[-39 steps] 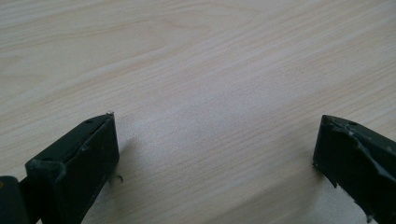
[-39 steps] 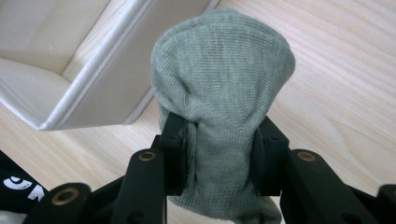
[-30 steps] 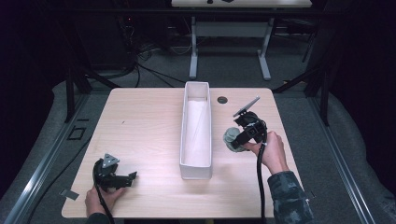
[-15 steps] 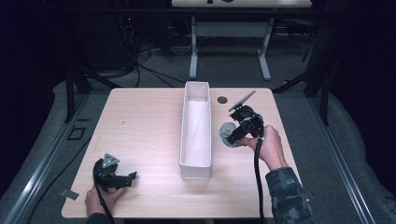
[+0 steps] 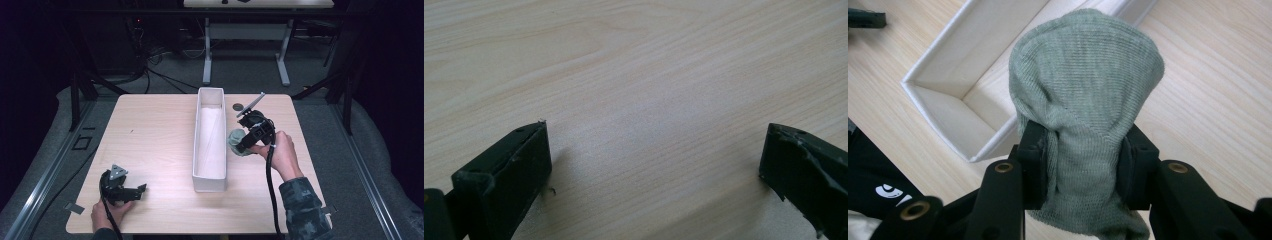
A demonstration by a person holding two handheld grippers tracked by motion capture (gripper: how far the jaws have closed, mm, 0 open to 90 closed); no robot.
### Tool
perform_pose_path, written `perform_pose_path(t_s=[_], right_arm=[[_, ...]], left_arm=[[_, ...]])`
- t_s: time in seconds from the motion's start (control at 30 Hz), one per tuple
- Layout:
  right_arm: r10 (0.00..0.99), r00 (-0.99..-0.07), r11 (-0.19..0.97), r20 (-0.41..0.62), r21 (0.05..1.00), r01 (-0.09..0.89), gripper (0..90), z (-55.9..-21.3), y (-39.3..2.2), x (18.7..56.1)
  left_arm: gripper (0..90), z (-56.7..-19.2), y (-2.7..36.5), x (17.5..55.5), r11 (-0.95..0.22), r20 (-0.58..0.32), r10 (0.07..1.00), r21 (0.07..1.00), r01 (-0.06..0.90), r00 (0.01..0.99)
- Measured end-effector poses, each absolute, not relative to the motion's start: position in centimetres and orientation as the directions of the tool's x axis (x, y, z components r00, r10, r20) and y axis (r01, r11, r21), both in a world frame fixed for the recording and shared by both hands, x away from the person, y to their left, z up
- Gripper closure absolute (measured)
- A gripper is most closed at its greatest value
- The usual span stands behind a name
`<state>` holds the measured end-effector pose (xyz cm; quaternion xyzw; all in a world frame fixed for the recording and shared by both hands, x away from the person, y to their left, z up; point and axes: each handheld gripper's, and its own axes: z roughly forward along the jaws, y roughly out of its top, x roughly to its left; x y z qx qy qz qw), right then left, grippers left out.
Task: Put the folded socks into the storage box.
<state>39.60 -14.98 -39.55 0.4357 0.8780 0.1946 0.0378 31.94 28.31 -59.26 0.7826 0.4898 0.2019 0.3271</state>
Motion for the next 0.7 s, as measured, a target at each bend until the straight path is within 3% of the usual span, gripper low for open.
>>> perform_pose_path(t_s=[0.7], right_arm=[[0.732, -0.675, 0.599, 0.098, 0.38, 0.705, 61.4, -38.9, -11.3, 39.8]], left_arm=[[0.2, -59.3, 28.3, 32.0, -0.307, -0.004, 0.898, 0.709, 0.635, 0.439]])
